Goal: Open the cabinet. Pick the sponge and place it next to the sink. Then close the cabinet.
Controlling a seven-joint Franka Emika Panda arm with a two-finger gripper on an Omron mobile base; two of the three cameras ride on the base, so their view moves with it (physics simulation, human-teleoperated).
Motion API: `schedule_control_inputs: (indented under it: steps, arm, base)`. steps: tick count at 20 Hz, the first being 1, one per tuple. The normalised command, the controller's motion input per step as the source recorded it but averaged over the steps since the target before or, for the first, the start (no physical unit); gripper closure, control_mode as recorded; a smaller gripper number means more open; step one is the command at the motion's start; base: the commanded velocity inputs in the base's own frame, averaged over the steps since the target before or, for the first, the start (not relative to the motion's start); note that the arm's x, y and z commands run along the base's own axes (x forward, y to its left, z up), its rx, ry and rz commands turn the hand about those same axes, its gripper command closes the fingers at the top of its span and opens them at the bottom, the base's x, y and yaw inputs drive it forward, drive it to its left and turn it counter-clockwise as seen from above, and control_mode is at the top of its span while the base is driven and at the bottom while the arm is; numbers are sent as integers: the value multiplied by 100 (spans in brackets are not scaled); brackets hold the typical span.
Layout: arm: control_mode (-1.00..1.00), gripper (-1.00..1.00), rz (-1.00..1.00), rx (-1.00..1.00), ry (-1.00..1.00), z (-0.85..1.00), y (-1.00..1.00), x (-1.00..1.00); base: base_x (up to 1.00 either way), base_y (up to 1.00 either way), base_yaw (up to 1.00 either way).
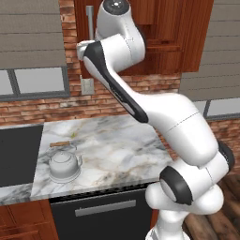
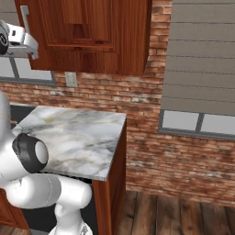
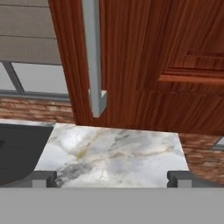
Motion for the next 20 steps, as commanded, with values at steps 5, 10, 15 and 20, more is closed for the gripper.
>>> schedule_control_inputs:
  steps: [5,10,15,20]
  arm:
    - [-100,-100,0,0,-1,0,19,21]
    - [-100,-100,0,0,0,-4,3,38]
    - [-100,-100,0,0,-1,-30,0,48]
    - [-100,-100,-1,0,-5,-33,0,52]
  base:
    - [0,0,0]
    - [0,0,0]
    - [0,0,0]
    - [0,0,0]
